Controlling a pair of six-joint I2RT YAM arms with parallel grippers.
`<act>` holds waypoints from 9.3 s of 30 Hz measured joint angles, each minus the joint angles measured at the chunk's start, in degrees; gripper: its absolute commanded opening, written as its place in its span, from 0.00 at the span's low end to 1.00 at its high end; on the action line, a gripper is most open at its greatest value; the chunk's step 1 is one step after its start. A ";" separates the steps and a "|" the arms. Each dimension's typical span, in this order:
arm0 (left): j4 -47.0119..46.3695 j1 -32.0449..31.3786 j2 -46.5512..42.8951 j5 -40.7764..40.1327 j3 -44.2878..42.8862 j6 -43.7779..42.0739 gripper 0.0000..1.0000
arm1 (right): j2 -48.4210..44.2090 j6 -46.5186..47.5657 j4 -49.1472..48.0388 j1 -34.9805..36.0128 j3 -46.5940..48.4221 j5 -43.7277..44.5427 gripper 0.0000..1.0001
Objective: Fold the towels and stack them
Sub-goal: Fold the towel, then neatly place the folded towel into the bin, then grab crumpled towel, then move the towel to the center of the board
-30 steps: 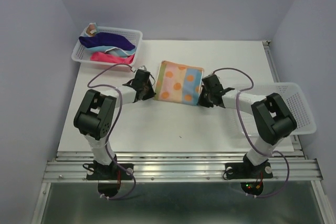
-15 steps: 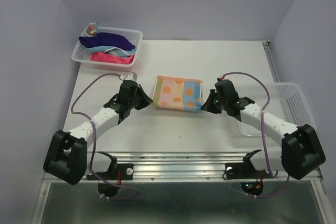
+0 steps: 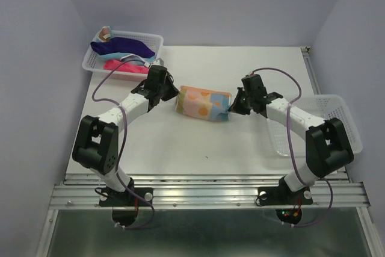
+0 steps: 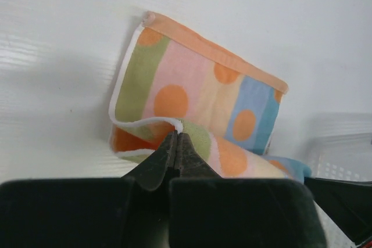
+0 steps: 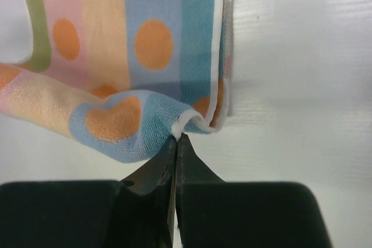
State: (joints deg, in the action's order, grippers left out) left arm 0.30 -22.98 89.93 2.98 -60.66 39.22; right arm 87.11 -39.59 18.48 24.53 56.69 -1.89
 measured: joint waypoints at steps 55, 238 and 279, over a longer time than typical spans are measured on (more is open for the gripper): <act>4.26 4.46 19.69 -5.29 -16.70 -4.87 0.99 | 20.98 10.97 -2.97 -7.76 18.45 -4.33 0.68; 20.26 30.53 28.89 -8.17 -45.77 -18.99 0.97 | 1.38 19.19 -18.14 -7.56 7.13 2.54 1.00; 14.67 11.10 -10.58 16.15 -56.06 -20.68 0.00 | -23.98 16.81 -20.17 -7.56 -7.89 4.42 1.00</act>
State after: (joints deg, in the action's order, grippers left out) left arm 14.96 -11.88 79.35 19.14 -116.73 18.55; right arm 63.13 -22.79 -1.69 16.97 48.80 2.52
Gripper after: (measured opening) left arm 0.026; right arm 0.999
